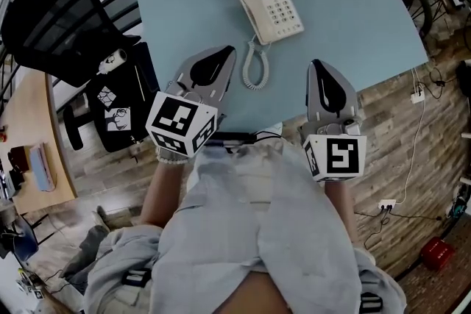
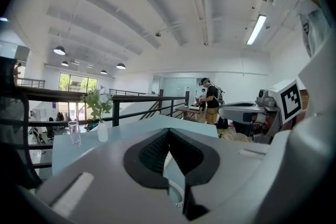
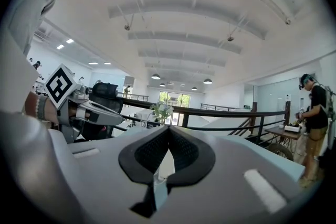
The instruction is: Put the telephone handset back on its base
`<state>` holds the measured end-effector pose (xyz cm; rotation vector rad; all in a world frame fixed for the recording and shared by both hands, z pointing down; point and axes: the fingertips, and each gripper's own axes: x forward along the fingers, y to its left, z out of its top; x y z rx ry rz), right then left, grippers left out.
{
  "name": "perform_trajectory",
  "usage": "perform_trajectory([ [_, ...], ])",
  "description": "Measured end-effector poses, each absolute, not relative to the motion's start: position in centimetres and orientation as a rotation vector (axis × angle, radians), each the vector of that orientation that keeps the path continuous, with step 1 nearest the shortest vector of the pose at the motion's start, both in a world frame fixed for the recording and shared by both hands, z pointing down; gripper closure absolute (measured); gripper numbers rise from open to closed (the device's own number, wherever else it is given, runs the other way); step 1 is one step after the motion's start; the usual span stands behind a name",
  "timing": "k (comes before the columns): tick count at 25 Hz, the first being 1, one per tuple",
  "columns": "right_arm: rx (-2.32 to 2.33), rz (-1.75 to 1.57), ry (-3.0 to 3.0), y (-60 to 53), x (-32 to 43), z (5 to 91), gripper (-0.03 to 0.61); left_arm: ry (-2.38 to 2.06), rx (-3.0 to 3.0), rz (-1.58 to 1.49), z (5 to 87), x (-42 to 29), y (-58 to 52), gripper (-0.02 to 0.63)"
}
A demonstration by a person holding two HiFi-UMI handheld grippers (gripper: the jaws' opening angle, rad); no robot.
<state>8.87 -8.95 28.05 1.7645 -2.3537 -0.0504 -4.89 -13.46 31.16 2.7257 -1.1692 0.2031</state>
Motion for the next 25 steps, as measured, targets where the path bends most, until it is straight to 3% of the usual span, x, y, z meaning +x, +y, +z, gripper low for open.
perform_trajectory([
  [25,1.732,-0.026,-2.337,-8.6,8.0,29.5,0.572,-1.147,2.706,0.236,33.0,-5.7,-12.7,0.611],
])
